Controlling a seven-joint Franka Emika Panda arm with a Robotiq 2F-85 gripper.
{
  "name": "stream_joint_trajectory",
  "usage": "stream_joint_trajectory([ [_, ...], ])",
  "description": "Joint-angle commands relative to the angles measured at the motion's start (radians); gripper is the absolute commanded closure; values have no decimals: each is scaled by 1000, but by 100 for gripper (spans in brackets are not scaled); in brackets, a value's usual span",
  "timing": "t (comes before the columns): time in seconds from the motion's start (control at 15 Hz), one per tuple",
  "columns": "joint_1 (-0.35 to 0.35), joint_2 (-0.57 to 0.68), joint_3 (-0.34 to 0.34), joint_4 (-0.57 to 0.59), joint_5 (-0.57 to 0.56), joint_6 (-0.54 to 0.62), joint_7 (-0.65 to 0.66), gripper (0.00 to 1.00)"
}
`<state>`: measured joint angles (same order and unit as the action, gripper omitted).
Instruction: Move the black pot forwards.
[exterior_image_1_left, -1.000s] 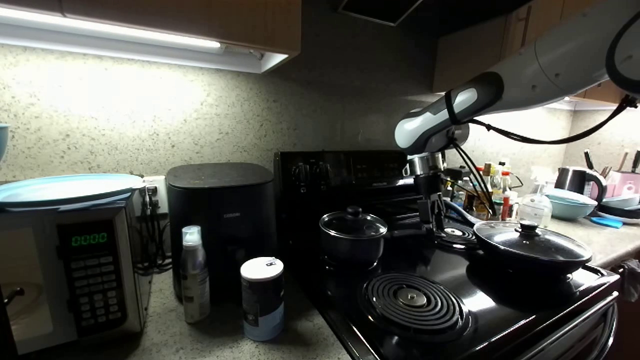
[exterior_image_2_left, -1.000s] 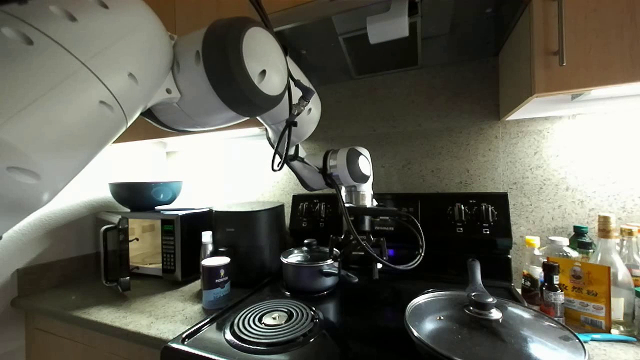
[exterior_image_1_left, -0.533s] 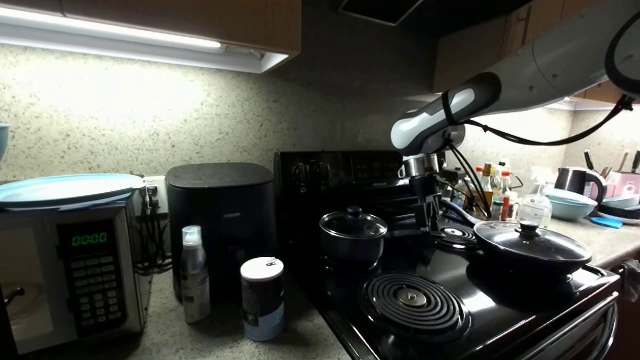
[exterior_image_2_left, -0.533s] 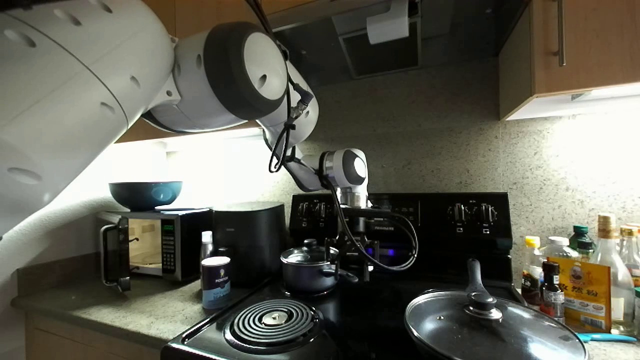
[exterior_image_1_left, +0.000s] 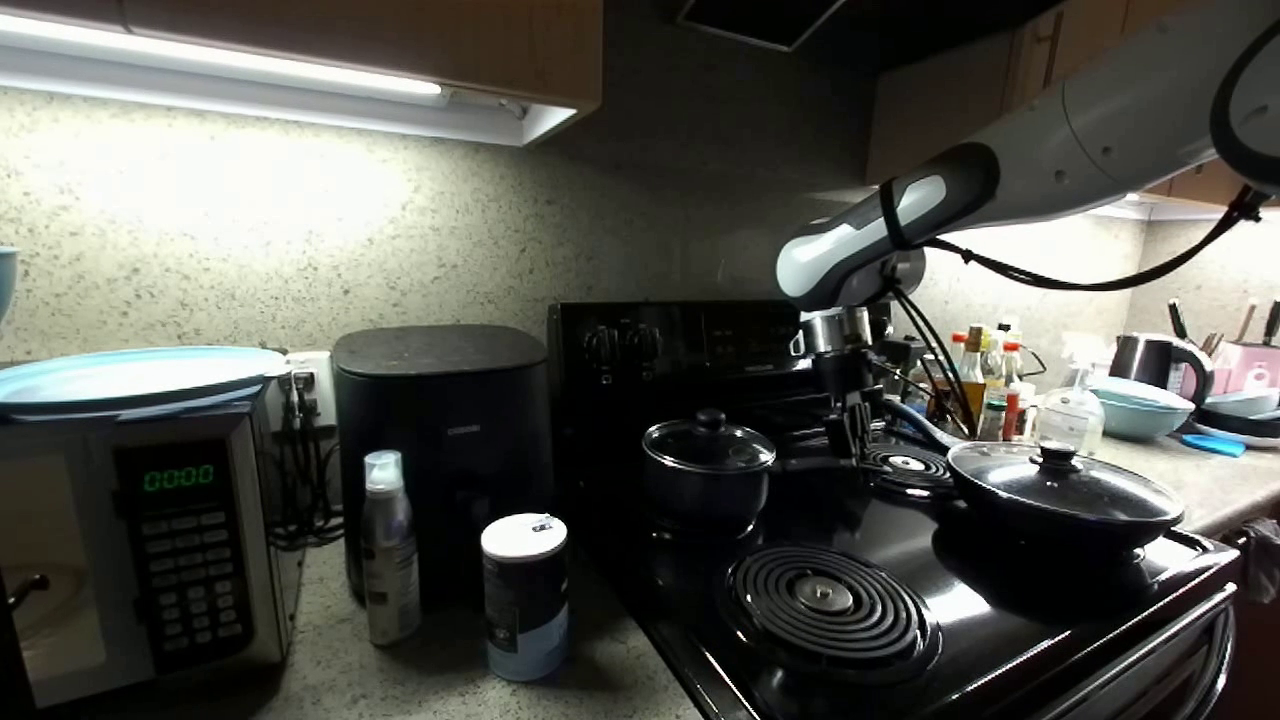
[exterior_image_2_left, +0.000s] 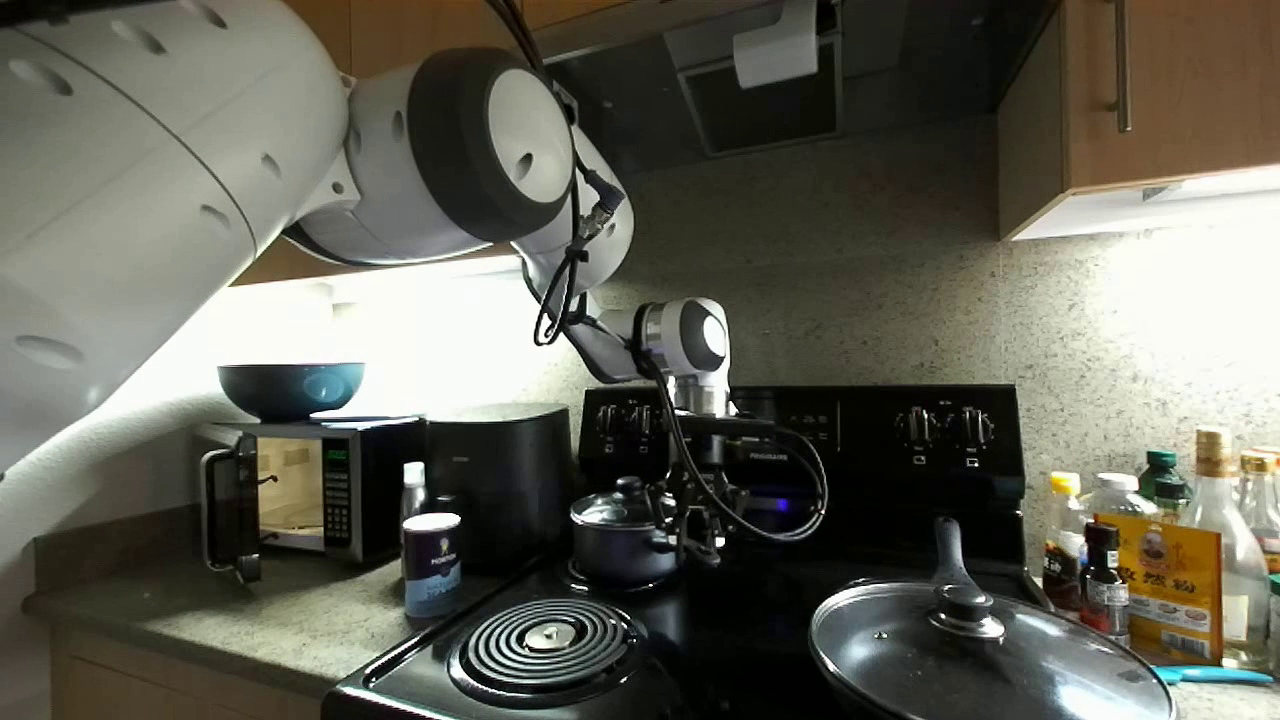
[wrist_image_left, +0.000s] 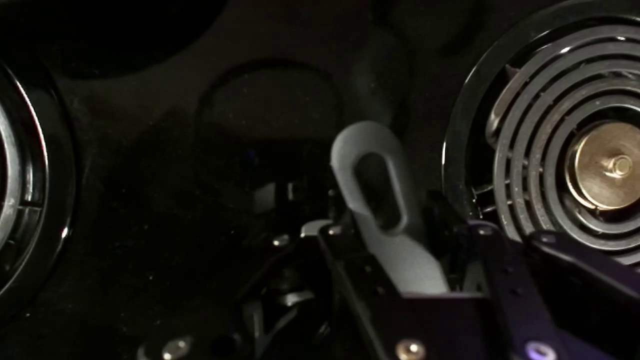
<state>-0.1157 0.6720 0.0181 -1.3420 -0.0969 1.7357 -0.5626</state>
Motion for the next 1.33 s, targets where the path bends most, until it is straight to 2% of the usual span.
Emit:
stream_joint_trajectory([
  [0.0,2,-59,1,-80,-12,-20,20,87],
  [0.2,-10,-102,3,-141,11,-80,29,94],
  [0.4,-36,-132,7,-166,70,-94,68,93],
  [0.47,-16,-64,1,-101,23,-67,52,70],
  [0.73,-28,-90,0,-118,50,-83,57,71],
  [0.8,-14,-100,-4,-145,30,-64,74,93],
  [1.0,38,-146,0,-276,-68,14,76,93],
  [1.27,92,-228,7,-486,-205,195,92,93],
])
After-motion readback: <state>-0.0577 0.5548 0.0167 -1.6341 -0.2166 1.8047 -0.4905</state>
